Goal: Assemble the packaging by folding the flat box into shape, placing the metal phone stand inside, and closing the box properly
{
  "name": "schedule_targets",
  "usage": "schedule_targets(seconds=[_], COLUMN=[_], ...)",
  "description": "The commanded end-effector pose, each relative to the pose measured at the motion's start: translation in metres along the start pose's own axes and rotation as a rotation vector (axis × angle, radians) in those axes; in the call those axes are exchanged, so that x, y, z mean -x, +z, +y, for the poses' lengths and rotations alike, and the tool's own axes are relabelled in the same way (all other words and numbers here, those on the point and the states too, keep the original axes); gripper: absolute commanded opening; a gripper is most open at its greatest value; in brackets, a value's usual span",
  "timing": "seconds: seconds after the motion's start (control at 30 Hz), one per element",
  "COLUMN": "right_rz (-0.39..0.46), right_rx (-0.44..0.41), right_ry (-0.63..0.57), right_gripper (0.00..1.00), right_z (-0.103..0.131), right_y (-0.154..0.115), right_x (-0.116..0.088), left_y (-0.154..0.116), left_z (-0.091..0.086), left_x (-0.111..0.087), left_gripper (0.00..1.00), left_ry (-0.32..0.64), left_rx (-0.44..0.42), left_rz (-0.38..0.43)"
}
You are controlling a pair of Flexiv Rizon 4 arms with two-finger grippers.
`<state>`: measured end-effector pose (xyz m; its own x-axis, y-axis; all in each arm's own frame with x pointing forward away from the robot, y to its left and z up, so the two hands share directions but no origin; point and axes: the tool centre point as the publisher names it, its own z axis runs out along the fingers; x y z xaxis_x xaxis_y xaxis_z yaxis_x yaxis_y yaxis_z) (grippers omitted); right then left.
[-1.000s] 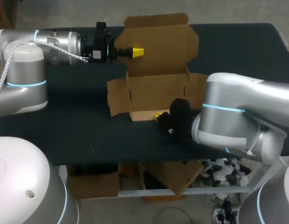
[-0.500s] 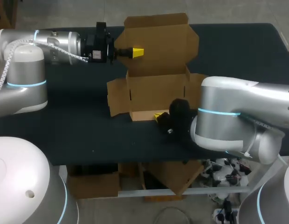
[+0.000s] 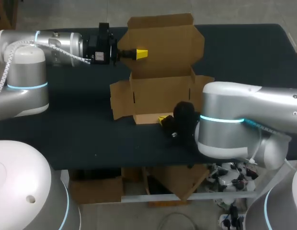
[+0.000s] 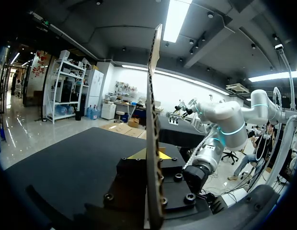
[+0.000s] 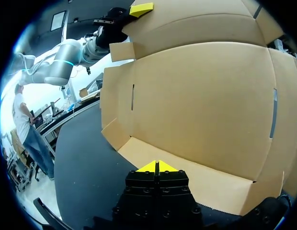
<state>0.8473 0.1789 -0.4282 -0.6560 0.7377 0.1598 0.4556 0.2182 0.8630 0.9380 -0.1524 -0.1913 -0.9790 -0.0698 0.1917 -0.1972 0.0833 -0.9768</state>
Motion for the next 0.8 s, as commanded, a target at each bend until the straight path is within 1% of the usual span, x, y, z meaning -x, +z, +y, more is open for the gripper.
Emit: schedule_targets(seconds=[0.03,0.43,0.8], right_rz=[-0.257,-0.257,-0.257], right_rx=[0.006,0.006,0.006], right_ry=[0.000,0.000,0.000], right_gripper=[0.00,0.00,0.00], right_z=[-0.004,-0.004,-0.004], right_y=[0.005,0.005,0.005], right_x=[-0.003,-0.003,-0.003], left_y=[0.000,0.000,-0.003], left_z=[0.002,0.002,0.010], left_x=[0.001,0.001,-0.012], left_gripper=[0.00,0.00,0.00], left_ry=[0.000,0.001,0.044], left_rx=[-0.003,-0.001,0.013], left_rz=[0.004,-0.002,-0.027])
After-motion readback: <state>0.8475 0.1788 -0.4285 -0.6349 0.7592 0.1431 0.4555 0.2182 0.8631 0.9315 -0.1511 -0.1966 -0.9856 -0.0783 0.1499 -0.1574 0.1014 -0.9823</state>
